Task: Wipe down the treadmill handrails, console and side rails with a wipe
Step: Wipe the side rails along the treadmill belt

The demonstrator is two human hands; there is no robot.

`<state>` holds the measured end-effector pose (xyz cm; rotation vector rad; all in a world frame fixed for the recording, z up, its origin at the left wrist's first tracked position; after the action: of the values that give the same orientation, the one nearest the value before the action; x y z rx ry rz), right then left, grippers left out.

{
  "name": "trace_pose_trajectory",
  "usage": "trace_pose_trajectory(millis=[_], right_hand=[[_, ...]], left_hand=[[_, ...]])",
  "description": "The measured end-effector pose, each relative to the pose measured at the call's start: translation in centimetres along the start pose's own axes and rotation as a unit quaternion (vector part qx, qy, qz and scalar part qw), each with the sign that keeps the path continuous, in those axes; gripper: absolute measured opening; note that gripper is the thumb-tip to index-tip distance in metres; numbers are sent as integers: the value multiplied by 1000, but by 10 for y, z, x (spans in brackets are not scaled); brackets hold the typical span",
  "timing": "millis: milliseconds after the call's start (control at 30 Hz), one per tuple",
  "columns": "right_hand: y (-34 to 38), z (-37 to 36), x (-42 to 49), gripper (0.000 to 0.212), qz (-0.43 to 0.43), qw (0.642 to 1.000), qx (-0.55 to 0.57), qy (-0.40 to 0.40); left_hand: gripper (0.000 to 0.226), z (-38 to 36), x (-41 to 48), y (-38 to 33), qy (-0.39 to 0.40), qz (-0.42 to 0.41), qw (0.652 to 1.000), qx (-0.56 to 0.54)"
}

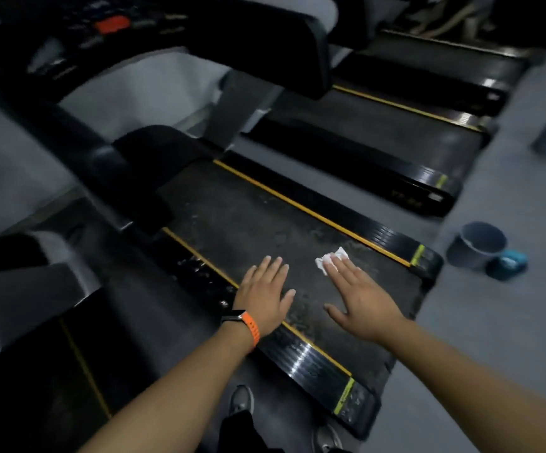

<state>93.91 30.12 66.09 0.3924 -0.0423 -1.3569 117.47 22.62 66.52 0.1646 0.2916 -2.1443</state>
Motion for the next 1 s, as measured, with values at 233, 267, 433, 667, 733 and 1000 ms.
trace_pose_trajectory(millis=[233,267,433,667,733,1000], right_hand=[[15,-34,-16,91,-152,985,60,-48],[17,-44,-19,91,-165,983,68,-48],[19,-123,-29,92,-217,968,115,-52],[-15,-335,-28,88,-258,954,146,-51],[-30,-407,-21,89,-266,952,148,-42],[-71,-626,26,94,-331,933,140,2]], left_hand=[[65,-22,45,10,40,-156,987,10],[65,-30,47,13,50,-169,984,15],[65,-106,52,22,83,-199,976,28],[76,-314,81,37,138,-231,962,53],[75,-382,91,49,156,-229,959,55],[68,-588,130,101,161,-241,953,88]])
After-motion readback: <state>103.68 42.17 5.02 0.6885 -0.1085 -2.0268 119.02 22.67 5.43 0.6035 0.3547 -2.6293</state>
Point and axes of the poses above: each hand's wrist, its own x-axis towards the middle knuckle, its own z-axis out of the back of the hand, y = z × x, the point moved 1 cm from there along x, towards the middle knuckle, and after that the axes turned 8 degrees about y, right-handed, at the moved point
